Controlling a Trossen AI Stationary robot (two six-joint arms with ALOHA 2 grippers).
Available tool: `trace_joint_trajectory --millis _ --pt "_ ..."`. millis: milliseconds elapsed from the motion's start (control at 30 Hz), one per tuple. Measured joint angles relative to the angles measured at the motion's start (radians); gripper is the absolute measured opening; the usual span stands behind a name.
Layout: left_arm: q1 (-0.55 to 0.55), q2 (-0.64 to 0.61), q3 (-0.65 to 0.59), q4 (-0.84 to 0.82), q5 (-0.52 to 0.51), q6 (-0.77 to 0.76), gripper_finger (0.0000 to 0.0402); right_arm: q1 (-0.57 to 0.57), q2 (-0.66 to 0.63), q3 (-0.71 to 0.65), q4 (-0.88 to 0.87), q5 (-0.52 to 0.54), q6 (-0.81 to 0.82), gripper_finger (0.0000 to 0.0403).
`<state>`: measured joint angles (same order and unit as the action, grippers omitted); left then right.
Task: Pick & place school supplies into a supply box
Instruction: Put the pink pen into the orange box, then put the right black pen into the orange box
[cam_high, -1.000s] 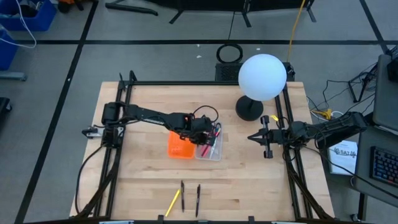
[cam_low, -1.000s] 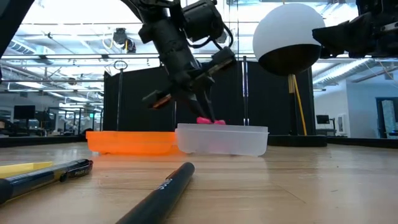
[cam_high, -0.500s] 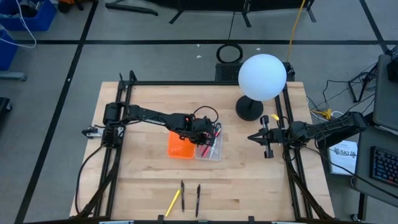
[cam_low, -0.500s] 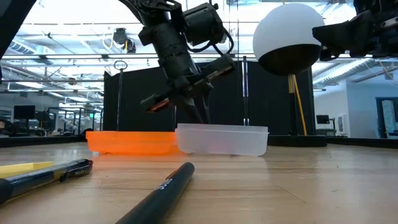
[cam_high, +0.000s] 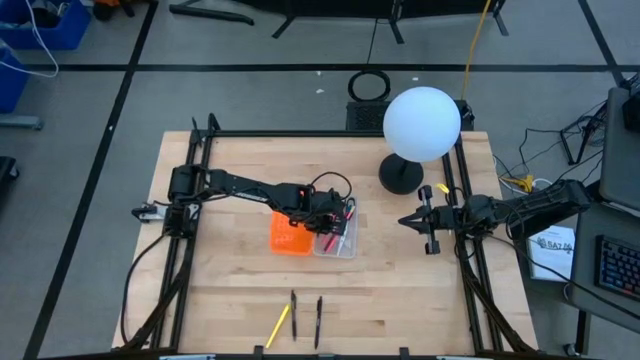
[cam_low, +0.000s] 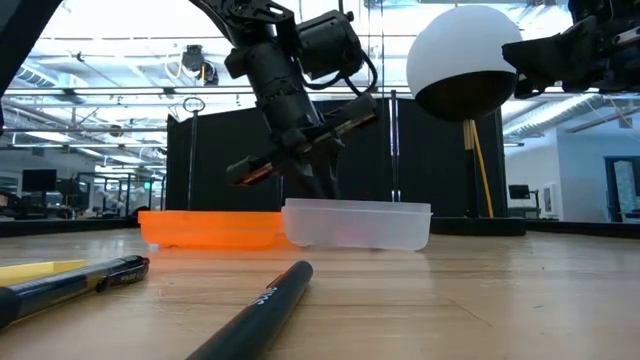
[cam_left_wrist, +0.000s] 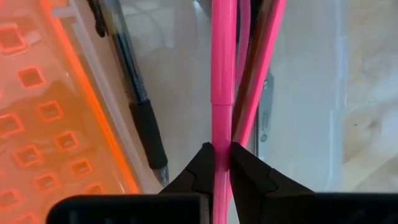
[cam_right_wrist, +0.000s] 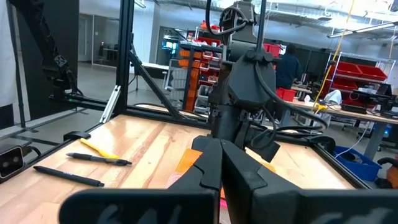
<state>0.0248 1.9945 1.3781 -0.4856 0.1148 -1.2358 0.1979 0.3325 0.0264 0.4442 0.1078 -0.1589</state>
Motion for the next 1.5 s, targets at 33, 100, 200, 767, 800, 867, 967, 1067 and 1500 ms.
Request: trace_joint_trajectory --millis 33,100,200,767,800,867,967,1067,1500 --pt "-0.001 0.0 0.0 0.0 0.001 0.0 0.0036 0.0 0.0 0.0 0.0 0.0 0.0 0.0" --pt "-0.001 0.0 0.0 0.003 0.001 0.001 0.004 0.0 0.0 0.0 0.0 0.0 -0.002 0.0" --pt "-0.007 0.0 0.0 0.017 0.005 0.005 0.0057 0.0 0.0 0.0 0.0 0.0 -0.002 0.0" --pt "0.001 -0.096 0.0 0.187 0.272 0.332 0.0121 0.0 0.0 0.0 0.008 0.0 -0.01 0.0" --pt "-0.001 -0.122 0.0 0.195 0.3 0.395 0.0121 0.0 0.0 0.0 0.004 0.0 -0.01 0.0" --pt "-0.017 -0.184 0.0 0.187 0.261 0.517 0.0119 0.0 0.0 0.0 -0.004 -0.003 -0.01 0.0" --pt "-0.026 -0.309 0.0 0.092 0.112 0.639 0.009 0.0 0.0 0.0 -0.012 -0.004 -0.01 0.0" --pt "-0.014 -0.463 0.0 -0.038 -0.112 0.785 0.0036 0.0 0.0 0.0 -0.008 -0.004 -0.01 0.0" --pt "0.063 -1.114 -0.508 0.242 0.038 1.464 0.0004 0.0 0.0 0.0 0.018 -0.008 -0.093 0.0"
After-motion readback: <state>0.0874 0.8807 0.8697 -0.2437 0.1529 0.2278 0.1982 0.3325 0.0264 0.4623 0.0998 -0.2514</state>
